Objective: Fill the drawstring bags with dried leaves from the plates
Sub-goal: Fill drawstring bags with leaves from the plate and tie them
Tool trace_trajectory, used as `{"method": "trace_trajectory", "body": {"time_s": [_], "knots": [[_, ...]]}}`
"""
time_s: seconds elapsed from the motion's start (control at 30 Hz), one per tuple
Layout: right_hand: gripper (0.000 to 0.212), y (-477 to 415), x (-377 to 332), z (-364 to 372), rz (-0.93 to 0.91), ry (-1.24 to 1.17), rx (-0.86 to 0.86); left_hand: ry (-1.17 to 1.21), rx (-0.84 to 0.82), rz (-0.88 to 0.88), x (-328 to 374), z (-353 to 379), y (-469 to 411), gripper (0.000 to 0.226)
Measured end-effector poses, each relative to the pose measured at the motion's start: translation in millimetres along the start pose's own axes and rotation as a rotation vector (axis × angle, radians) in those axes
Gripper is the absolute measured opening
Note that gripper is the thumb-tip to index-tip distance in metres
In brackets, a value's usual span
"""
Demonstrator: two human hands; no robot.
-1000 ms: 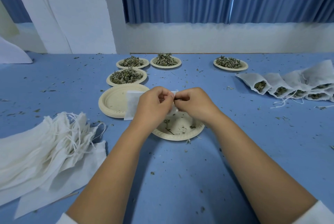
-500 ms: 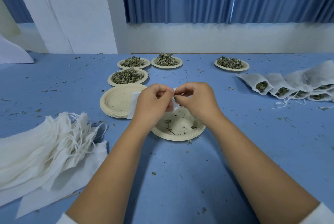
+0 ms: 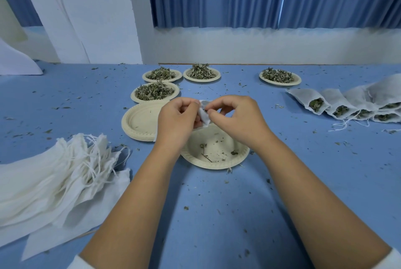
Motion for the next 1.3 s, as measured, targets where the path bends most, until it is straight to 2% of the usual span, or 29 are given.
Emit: {"method": "trace_trajectory", "body": {"time_s": [0.13, 0.3, 0.47, 0.5, 0.57, 0.67, 0.77, 0.8, 0.9, 1.03, 1.3], "knots": [[0.014, 0, 5, 9, 0.022, 0.09, -0.067, -0.01, -0.051, 0.02, 5, 5, 3, 0.011], [0.02, 6, 6, 29, 0.006, 0.133, -0.263, -0.051, -0.099, 0.04, 8, 11, 6, 0.014], [0.032, -4, 12, -3, 0.061, 0.042, -0.023, -0.059, 0.064, 0.087, 11, -9, 2, 0.013], [0.034, -5, 17, -6, 0.09, 0.062, -0.018, -0.039, 0.087, 0.085, 10, -12, 1, 0.012], [0.034, -3, 27, 4, 0.144, 0.185, -0.157, 0.003, 0.12, 0.07, 9, -16, 1, 0.013], [0.025, 15, 41, 42, 0.201, 0.348, -0.499, 0.024, 0.132, 0.055, 6, -18, 0, 0.014], [0.044, 33, 43, 69, 0.149, 0.431, -0.754, 0.01, 0.117, 0.048, 4, -16, -2, 0.012], [0.044, 36, 40, 73, 0.114, 0.44, -0.796, 0.011, 0.113, 0.044, 3, -15, -2, 0.012], [0.03, 35, 39, 73, 0.081, 0.432, -0.774, 0.013, 0.106, 0.038, 2, -14, -2, 0.012], [0.016, 32, 39, 73, 0.139, 0.373, -0.711, 0.006, 0.094, 0.032, 0, -12, -3, 0.011], [0.018, 36, 31, 77, 0.129, 0.435, -0.7, -0.01, 0.085, 0.036, 0, -11, -3, 0.012]]}}
Point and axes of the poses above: each hand's wrist, its own y-axis away from the middle knuckle, its own z-axis out of the palm, x = y × z, the point moved 10 cm from there along -y, towards the middle knuckle, and after that the axes turned 2 degrees about -z, right-handed, at the moved point
